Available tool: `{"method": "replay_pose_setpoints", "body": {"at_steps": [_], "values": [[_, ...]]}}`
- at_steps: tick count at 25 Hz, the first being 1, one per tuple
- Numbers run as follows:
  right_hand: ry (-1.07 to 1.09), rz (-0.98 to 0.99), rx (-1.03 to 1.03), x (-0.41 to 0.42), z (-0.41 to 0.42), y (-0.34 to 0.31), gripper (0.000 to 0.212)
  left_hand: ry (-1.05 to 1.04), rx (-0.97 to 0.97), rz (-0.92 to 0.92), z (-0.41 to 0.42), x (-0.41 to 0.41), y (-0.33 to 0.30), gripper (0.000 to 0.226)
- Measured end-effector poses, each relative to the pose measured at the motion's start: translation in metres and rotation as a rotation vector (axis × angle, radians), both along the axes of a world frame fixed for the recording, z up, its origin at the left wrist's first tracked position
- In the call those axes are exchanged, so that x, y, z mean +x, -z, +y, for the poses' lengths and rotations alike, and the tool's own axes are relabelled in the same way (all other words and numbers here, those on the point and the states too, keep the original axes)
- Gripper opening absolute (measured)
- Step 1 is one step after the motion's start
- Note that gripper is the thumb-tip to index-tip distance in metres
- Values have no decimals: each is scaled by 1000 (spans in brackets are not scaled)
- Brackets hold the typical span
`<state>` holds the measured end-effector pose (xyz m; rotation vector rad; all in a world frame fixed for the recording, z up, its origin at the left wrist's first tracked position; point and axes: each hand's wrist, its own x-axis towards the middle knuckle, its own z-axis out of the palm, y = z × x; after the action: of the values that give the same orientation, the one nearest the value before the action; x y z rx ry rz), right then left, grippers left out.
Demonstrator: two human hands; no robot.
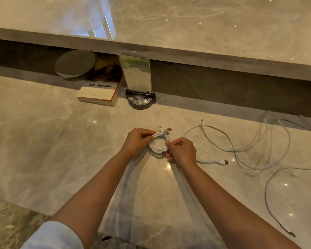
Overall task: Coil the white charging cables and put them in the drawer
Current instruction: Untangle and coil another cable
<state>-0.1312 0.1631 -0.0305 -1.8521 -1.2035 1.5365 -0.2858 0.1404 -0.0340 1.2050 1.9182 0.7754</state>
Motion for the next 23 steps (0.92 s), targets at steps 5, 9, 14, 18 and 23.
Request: {"method": "replay_pose_setpoints", "body": {"at_steps": [5, 9, 14, 18, 23], "values": [[-135, -115, 103, 17, -4, -11, 16, 35, 20, 231, -5, 15, -25, 30], [-434, -550, 694, 80, -27, -10, 16, 94, 374, 406, -36, 65, -43, 25], [-687, -942, 825, 142, -53, 18, 51, 527, 219, 528, -50, 141, -8, 52], [-764, -932, 861, 164, -64, 12, 21, 665, 0, 704, -53, 158, 8, 46], [-476, -500, 733, 201, -51, -21, 10, 698, 63, 512, -45, 162, -31, 22]]}}
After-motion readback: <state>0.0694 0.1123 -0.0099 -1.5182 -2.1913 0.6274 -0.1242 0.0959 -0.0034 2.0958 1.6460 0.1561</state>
